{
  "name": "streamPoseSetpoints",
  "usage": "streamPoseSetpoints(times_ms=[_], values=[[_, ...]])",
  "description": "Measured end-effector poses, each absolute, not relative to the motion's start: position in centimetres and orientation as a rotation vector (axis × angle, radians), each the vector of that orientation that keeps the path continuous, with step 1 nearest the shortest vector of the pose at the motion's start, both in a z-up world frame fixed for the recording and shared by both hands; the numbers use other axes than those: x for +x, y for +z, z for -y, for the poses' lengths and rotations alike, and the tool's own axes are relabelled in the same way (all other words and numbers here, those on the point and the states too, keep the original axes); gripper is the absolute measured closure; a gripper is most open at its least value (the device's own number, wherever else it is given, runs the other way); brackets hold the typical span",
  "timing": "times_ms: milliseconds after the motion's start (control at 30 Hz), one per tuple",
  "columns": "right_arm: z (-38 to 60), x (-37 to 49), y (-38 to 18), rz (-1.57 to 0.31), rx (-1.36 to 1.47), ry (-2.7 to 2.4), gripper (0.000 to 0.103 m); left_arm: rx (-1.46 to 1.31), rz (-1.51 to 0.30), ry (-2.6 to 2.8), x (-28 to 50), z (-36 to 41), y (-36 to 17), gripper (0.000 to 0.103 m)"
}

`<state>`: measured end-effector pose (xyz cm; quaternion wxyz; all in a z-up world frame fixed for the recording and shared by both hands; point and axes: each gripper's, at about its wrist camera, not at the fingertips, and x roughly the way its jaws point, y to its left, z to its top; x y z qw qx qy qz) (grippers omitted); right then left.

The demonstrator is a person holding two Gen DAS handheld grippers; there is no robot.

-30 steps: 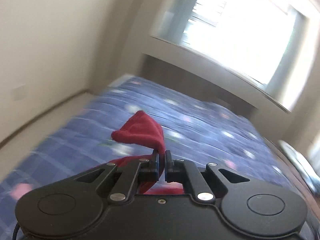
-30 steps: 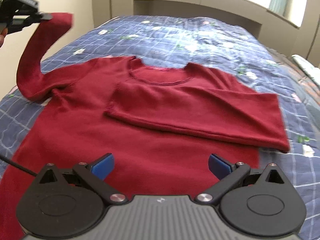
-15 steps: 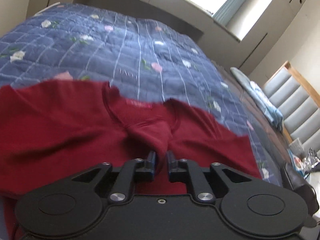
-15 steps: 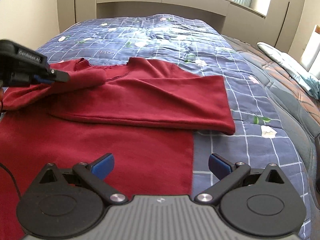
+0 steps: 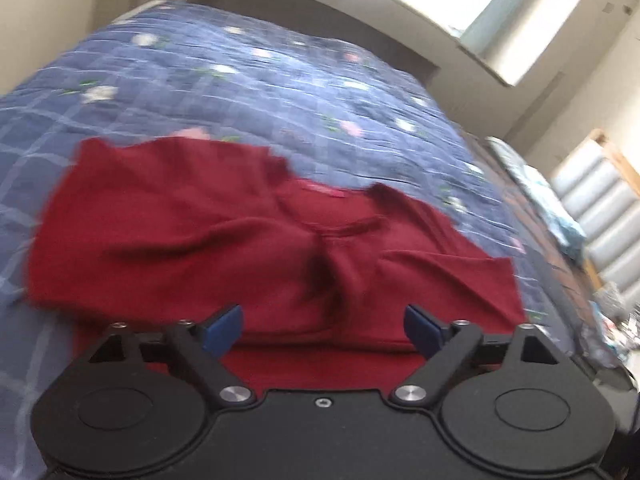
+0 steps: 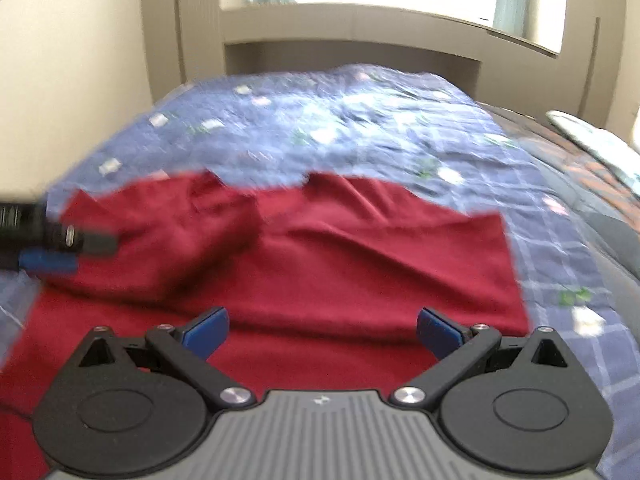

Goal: Fold small clothes

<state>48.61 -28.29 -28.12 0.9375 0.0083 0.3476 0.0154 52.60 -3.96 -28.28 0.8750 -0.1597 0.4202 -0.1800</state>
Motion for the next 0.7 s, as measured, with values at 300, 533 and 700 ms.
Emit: streamPoseSetpoints(times_ms=[300, 533, 700], values=[[20.2, 56.5, -29.4, -0.709, -0.060, 0.142, 0.005, -0.321, -0.887, -0.023, 49.5, -3.7, -28.6, 0.001], [17.7, 60.1, -31.1, -0.750, -0.160, 0.077, 0.028, -0.325, -0.868, 0.091, 48.2, -7.1, -29.1, 0.001], [18.7, 59.8, -30.7, -0.734, -0.184, 0.054, 0.081, -0.362, -0.844, 0.126, 48.3, -7.9, -29.2, 0.001]])
